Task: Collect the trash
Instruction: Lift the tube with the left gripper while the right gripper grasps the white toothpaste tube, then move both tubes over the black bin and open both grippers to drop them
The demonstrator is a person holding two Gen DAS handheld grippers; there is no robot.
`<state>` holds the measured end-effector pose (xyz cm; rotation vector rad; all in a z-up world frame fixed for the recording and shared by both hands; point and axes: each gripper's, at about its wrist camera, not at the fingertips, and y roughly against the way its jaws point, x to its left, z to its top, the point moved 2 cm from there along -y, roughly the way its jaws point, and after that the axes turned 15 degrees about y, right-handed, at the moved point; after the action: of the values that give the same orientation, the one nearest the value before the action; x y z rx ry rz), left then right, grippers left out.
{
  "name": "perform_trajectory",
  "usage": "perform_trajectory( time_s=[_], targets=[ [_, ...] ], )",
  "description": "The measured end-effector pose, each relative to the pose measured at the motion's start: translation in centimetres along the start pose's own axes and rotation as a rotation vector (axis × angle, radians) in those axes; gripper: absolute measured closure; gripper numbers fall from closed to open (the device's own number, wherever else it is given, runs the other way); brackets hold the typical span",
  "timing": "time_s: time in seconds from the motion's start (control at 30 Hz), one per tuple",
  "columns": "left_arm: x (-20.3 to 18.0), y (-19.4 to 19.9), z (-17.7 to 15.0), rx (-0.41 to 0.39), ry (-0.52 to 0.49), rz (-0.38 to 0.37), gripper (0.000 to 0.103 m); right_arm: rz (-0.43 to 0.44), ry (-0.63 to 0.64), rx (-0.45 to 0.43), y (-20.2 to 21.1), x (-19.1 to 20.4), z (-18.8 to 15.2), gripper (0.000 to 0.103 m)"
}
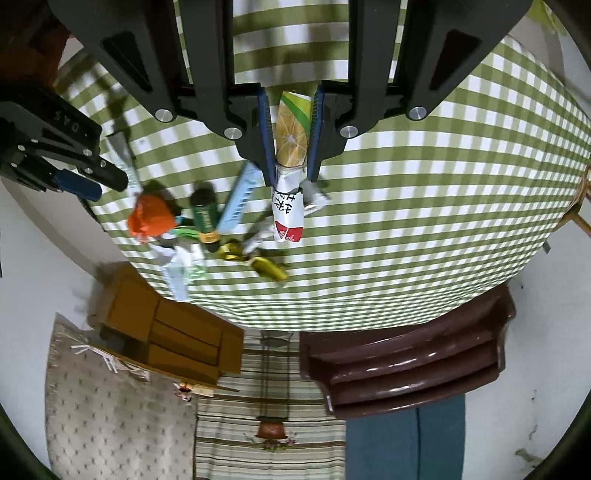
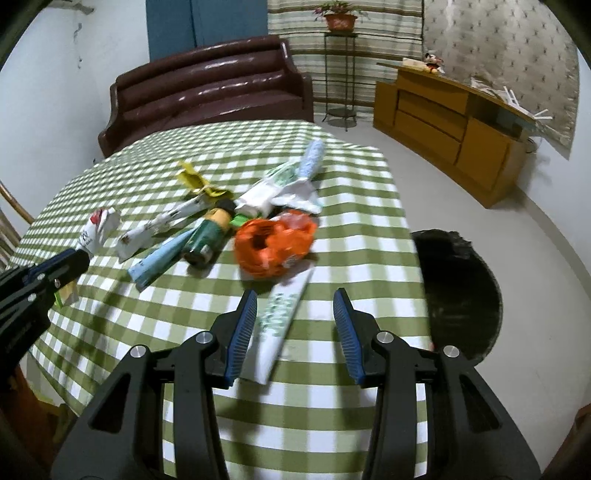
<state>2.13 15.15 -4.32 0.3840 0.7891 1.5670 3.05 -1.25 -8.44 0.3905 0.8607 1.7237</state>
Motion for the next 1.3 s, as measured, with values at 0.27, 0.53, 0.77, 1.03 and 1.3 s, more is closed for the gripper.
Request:
perform_trajectory(
  time_s=[0.27,0.53,0.77,1.03,1.3],
  targets=[
    [1.8,-0.7,-0.2,0.014,0.034,0.01,0.085,-0.023,0.015,0.058,-1.1,0.7,-0.6,0.062],
    [2.3,-0.9,-0.4,0.025,0.045,0.002,0.085,-0.054,0.033,0.057,-0.6,0.5,-1.2,0.084],
    [1.8,-0.7,-0.6,0.028,0.038,-0.011,0.085,-0.046,0.033,0.046,-0.1,0.1,-1.9,0.088],
    [0.5,-0.3,-0.6,0.024,0.03,-0.025,0.085,-0.051,0.028,0.044,0.6,-0.8,-2.6,0.09],
    [-1.0,0.0,-0.7,0.024,0.022,-0.062,0.085,-0.086,-0.002,0.028,1.2,-2.6,-2.8,0.09]
  ],
)
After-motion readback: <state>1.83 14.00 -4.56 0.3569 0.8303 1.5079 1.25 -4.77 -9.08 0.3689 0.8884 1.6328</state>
